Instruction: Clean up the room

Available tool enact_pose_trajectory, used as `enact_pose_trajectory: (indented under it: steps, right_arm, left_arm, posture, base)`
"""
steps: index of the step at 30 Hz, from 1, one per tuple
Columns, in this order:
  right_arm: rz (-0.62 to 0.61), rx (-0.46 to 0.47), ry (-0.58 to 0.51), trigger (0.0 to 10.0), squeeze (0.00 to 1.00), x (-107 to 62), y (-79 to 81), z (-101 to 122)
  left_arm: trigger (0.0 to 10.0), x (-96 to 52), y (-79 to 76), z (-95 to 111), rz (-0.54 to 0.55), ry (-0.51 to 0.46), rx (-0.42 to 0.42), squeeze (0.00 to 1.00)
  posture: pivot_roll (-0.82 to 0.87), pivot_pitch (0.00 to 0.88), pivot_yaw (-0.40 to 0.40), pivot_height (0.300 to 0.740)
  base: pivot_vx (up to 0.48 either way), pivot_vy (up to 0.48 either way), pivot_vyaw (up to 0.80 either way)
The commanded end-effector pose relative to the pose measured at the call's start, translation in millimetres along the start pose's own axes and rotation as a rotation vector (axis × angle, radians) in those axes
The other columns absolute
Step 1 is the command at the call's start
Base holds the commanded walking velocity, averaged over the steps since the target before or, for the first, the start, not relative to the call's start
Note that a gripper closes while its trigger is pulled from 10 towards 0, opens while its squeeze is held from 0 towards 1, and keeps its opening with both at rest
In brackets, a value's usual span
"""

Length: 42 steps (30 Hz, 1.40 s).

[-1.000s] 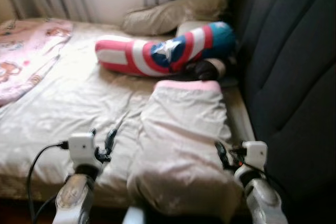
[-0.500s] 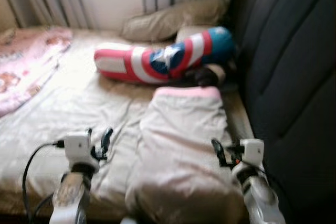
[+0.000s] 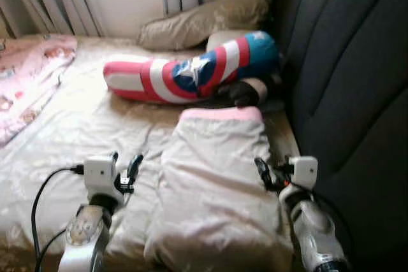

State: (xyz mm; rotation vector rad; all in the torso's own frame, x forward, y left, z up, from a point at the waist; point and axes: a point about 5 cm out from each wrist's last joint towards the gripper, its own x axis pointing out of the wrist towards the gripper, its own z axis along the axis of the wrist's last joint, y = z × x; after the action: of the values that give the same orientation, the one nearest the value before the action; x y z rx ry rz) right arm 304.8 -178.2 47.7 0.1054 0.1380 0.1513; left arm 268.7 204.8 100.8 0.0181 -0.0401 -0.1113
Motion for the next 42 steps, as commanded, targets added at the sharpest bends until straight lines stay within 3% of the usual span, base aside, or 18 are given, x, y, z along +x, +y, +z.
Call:
enact_pose_trajectory:
  steps: [1,7,10,16,23,31,42]
  right_arm:
    - [-0.023,0.006,0.042,10.0,0.00,3.4,-7.0,-2]
    - [-0.015,0.000,0.023,10.0,0.00,21.4,-4.1,16]
    - [-0.012,0.008,-0.009,10.0,0.00,31.5,-1.7,30]
    - [-0.006,0.028,-0.015,10.0,0.00,39.9,6.0,36]
    - [0.065,0.005,0.011,10.0,0.00,26.4,19.3,12]
    - [-0.012,0.055,0.005,10.0,0.00,14.3,6.5,1]
    - [-0.029,0.072,-0.010,10.0,0.00,13.6,7.8,2]
  left_arm:
    - [10.0,6.1,1.4,3,-0.027,0.007,0.001,0.00]
    - [10.0,20.3,9.4,15,-0.022,-0.020,0.005,0.00]
    - [10.0,28.5,8.2,22,-0.032,-0.035,0.002,0.00]
    - [10.0,39.9,8.8,25,0.004,-0.053,-0.018,0.00]
    - [10.0,34.4,4.5,21,0.029,-0.061,-0.053,0.00]
    - [10.0,32.2,3.4,17,0.016,-0.047,-0.057,0.00]
    - [10.0,34.2,1.7,16,0.010,-0.043,-0.063,0.00]
  posture:
    - [0.09,0.000,-0.023,0.653]
    - [0.09,0.000,-0.013,0.653]
    - [0.10,0.053,-0.017,0.653]
    - [0.11,0.098,-0.030,0.653]
    - [0.10,0.096,-0.035,0.653]
    - [0.08,0.095,-0.006,0.653]
    - [0.08,0.076,0.005,0.653]
  base:
    - [0.000,0.000,0.00]
    - [0.000,0.000,0.00]
    - [0.000,0.000,0.00]
    - [0.000,0.000,0.00]
    - [0.000,0.000,0.00]
    - [0.000,0.000,0.27]
    - [0.000,0.000,0.00]
